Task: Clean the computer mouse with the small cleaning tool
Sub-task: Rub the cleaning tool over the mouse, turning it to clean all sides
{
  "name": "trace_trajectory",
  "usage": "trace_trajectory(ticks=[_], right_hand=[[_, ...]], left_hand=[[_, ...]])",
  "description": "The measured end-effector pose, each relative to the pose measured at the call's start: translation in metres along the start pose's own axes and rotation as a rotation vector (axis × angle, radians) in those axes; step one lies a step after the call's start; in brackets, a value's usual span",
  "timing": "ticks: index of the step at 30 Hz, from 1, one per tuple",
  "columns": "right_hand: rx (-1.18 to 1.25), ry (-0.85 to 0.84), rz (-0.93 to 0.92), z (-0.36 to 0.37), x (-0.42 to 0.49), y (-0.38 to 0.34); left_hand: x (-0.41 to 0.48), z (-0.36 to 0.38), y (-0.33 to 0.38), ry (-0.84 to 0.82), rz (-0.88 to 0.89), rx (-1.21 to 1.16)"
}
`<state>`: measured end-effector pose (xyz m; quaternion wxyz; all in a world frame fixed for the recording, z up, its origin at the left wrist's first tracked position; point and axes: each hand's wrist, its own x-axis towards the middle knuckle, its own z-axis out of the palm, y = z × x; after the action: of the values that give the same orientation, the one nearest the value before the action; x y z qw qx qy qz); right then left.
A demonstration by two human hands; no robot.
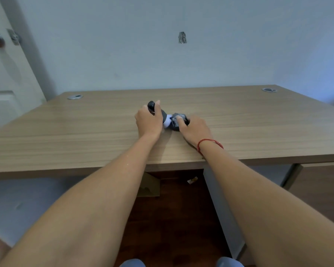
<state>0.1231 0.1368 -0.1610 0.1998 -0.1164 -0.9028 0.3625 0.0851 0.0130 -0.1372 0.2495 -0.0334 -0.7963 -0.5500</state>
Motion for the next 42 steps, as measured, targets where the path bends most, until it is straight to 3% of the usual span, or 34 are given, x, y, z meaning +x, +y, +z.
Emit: trace_trajectory(ticks=[10,16,23,30,36,42], right_hand=[[-0.023,0.009,0.015,0.0014,0.0028,-0.0001],[-0.028,0.015,0.024,-0.0007,0.0020,0.0010],[-0.042,0.013,0.005,0.0009,0.0044,0.0022],[-0.055,0.016,0.009,0.0008,0.0049,0.0018],[-0.050,0.020,0.005,0.0018,0.0049,0.0020],[-0.047,0.018,0.026,0.0018,0.0060,0.0024]], left_hand=[[0.0015,0.0015,-0.0039,-0.037,-0.002,0.056],[0.0019,0.0022,-0.0034,-0.070,0.033,-0.026],[0.0008,0.0070,-0.0050,-0.121,0.162,0.148],[-0.0011,0.0040,-0.0008,-0.082,0.223,0.058],[0.0016,0.0061,-0.0056,-0.119,0.124,0.072],[-0.0003,0.0020,-0.0023,-0.161,-0.156,-0.301]])
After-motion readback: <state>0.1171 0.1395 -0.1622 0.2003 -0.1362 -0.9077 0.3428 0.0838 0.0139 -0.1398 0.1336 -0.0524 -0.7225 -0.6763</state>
